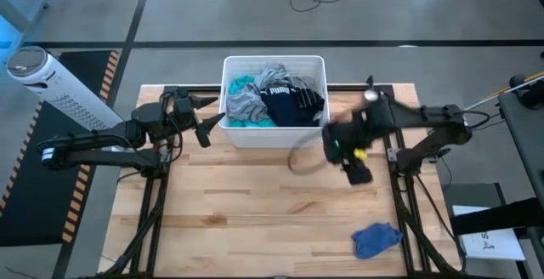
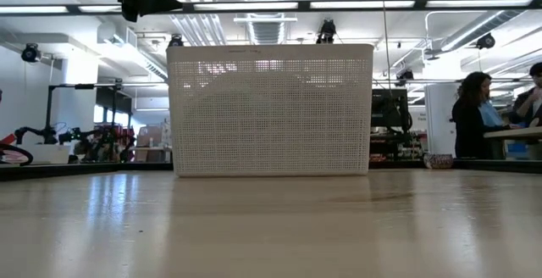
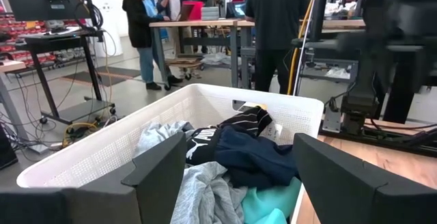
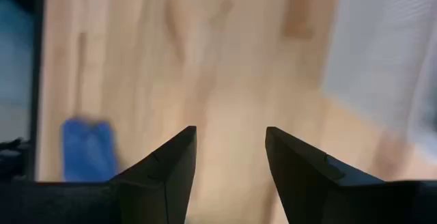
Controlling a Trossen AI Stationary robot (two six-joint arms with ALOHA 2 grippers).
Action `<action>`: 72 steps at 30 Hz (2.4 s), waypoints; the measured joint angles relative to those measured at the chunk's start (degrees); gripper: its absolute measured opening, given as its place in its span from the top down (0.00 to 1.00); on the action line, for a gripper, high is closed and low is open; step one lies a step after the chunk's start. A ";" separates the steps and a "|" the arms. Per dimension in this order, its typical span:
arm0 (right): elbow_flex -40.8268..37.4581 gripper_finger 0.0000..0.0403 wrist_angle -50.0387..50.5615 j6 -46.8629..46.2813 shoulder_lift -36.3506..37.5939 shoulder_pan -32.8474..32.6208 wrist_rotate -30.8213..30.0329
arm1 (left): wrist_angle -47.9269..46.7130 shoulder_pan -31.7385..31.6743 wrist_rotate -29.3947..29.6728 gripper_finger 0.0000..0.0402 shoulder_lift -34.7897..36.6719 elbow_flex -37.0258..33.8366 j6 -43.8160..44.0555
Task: Sort clothes
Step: Put the blue sock into the white laundry bin
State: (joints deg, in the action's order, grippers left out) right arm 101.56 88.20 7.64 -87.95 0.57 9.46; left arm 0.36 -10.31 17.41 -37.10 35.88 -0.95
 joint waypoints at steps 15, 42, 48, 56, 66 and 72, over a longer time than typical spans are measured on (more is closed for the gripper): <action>-35.05 0.50 -26.10 -28.61 11.47 -29.33 9.81 | -1.42 0.15 -0.02 0.36 0.09 0.00 1.06; -65.16 0.54 -63.44 -44.51 9.74 -37.17 20.16 | -1.82 0.15 -0.02 0.36 -0.11 0.00 1.51; -69.35 0.57 -69.92 -48.72 9.59 -38.39 19.90 | -1.77 0.16 -0.02 0.36 -0.11 0.00 1.51; -69.77 0.65 -76.42 -48.54 1.83 -39.06 22.37 | -1.66 0.17 -0.02 0.36 -0.11 0.00 1.53; -65.31 0.98 -75.86 -41.04 -2.13 -39.38 21.55 | -1.66 0.17 -0.02 0.36 -0.20 0.00 1.53; -59.73 1.00 -62.41 -34.99 0.95 -38.69 15.32 | -1.62 0.15 0.00 0.36 -0.22 0.00 1.53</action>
State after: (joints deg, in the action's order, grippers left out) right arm 41.82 25.79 -27.35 -87.00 -38.12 24.78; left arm -1.26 -10.15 17.41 -37.32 35.88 0.58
